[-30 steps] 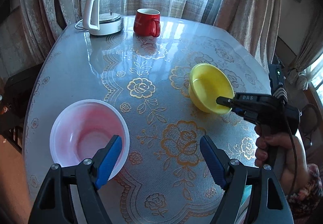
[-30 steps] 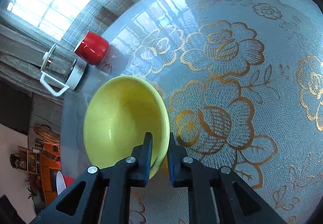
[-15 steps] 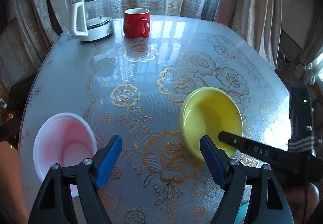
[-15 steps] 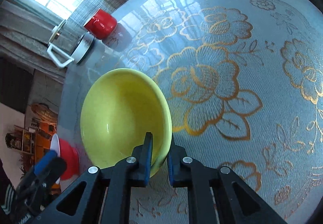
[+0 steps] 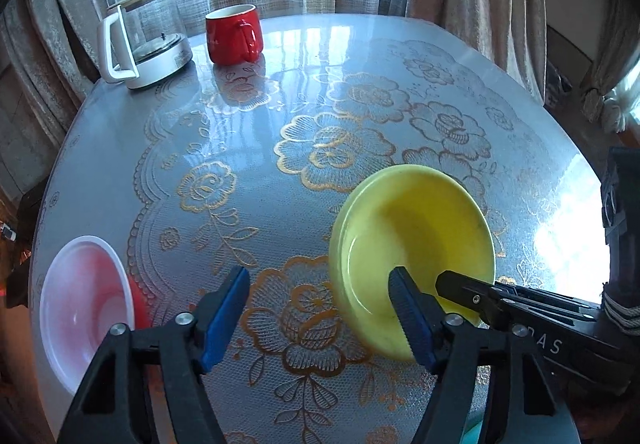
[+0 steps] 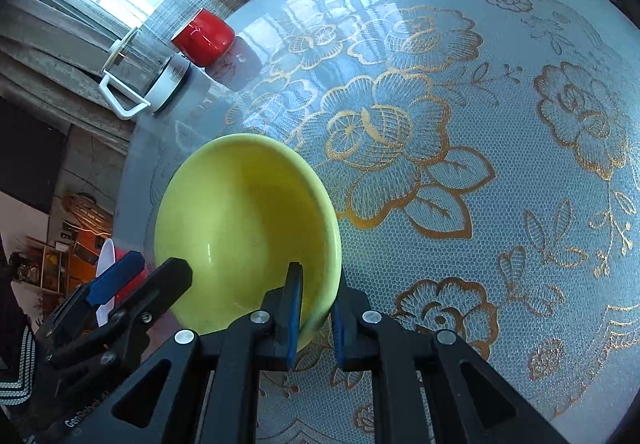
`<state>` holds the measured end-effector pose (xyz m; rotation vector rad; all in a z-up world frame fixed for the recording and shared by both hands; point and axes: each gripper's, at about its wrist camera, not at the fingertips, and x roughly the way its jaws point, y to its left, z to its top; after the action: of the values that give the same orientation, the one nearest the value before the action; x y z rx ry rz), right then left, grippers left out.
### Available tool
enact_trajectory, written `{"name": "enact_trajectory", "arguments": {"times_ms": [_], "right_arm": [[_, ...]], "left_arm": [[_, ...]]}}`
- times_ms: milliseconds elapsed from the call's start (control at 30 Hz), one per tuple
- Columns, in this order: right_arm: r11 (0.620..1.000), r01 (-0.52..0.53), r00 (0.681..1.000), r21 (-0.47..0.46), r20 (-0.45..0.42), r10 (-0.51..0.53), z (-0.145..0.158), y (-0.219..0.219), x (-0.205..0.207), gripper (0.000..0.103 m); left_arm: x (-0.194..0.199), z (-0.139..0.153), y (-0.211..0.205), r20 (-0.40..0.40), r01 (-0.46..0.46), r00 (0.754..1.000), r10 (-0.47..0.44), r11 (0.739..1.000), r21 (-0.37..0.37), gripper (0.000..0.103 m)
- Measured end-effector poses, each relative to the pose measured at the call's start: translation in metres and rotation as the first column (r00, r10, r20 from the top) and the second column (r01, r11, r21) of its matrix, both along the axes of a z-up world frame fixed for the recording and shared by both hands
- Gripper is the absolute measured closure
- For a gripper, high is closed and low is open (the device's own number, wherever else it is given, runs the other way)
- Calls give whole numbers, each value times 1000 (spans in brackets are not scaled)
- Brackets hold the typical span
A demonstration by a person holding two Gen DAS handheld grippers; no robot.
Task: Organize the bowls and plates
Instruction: 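Close the left gripper on the rim of the yellow bowl, then lift the yellow bowl with the left gripper toward the plate stack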
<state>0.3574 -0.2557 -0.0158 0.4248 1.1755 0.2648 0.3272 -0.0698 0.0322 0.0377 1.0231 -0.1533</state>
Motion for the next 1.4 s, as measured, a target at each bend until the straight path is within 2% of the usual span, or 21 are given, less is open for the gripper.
{"name": "enact_trajectory", "arguments": {"times_ms": [67,133,200,367,467,867,1400], "right_arm": [[1000,1,1000,0,1,-1,1,-2,-2,90],[1000,2,1000,-1,0,-2,0,1,0,90],[1000,7,1000,3,-2,-7,1,0,-2,90],[1000,3,1000,13,-5,-3,1,1,-6,90],[1000,0,1000,6,-5,0,2,3,-7,90],[1000,7,1000,28,-3,-7,6,3,-29,90],[992,2,995,129,100,-15,44,6,-97,90]], "left_arm": [[2,-3,-2,-14,6,1000,-6,1000,-3,45],[4,-7,-4,-34,16,999,-17,1000,-7,63],[6,-11,-5,-55,24,998,-24,1000,-5,74],[6,-17,-9,-74,45,996,-46,999,-8,89],[3,-17,-13,-65,55,996,-54,998,14,89],[-21,-11,-5,-58,63,996,-62,998,20,90],[-109,34,28,87,55,995,-50,997,-51,90]]}}
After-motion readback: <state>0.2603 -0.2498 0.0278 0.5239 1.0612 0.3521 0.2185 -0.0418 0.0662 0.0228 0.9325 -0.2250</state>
